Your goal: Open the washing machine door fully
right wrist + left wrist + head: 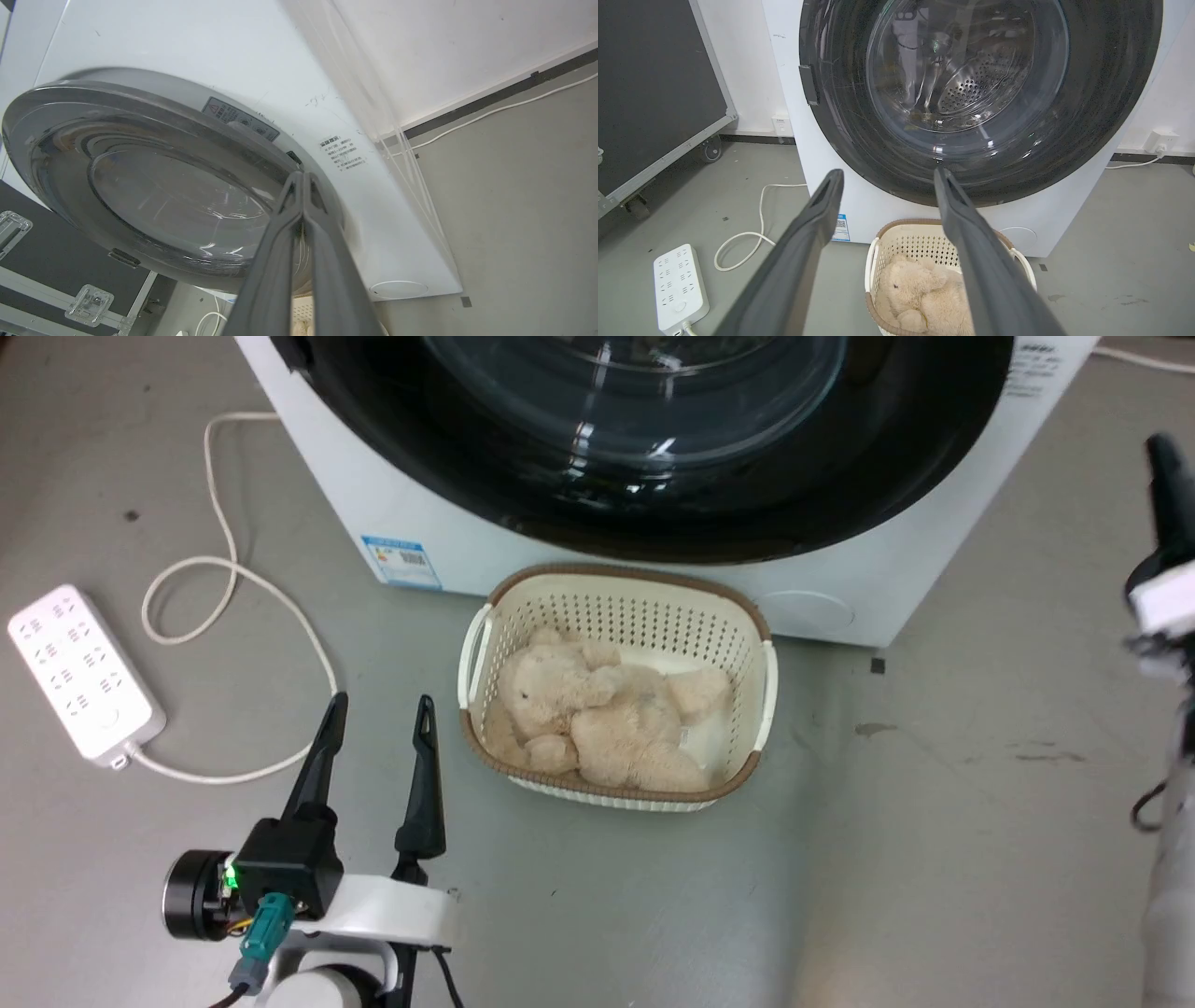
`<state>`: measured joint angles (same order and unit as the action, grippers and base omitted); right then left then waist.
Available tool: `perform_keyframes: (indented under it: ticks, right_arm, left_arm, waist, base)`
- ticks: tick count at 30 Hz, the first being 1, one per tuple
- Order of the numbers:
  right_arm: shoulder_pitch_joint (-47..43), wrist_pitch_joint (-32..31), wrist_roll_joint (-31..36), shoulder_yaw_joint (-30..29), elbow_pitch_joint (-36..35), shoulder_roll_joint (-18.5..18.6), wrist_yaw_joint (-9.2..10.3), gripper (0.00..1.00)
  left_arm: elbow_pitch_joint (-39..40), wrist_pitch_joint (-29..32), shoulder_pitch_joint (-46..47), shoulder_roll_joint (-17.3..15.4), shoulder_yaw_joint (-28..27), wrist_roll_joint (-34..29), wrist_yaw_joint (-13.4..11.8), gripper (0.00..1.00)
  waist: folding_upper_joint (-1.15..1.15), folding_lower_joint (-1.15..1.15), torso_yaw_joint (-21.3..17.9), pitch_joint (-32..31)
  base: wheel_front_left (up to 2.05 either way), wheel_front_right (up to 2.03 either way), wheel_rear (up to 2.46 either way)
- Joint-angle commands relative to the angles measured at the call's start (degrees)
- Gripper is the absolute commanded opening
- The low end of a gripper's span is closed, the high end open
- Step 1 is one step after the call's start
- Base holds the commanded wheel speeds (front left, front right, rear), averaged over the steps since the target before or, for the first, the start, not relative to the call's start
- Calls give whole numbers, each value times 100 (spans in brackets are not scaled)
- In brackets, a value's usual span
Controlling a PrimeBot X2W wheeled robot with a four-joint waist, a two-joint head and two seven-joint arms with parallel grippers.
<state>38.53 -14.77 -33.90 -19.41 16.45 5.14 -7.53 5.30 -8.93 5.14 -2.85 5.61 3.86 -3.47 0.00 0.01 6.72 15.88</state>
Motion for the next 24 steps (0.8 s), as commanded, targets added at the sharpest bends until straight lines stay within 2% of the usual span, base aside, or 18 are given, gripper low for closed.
perform_keyframes:
  ticks: [1,5,6,9,24]
  right_arm:
    - [326,-94,-99,-117,167,76,2,0]
    - [712,-340,-255,-387,584,91,2,0]
    - [981,-552,-328,-590,931,141,2,0]
    - [1379,-825,-351,-824,1354,269,2,0]
    - [3004,-2052,-410,-1633,2667,314,3,0]
  left_arm:
    - [51,-69,160,-2,44,57,-46,100]
    - [113,-105,207,-2,81,89,-85,100]
    - [155,-129,227,-2,100,104,-96,100]
    - [198,-165,269,-2,138,128,-118,100]
    - [327,-357,444,-2,375,270,-272,100]
  waist:
    - [0,-1,62,83]
    - [0,-1,120,184]
    - [0,-1,159,252]
    - [0,-1,240,366]
    - [0,-1,523,815]
  base:
    - [0,0,0]
    - [0,0,0]
    - [0,0,0]
    - [0,0,0]
    - [0,0,0]
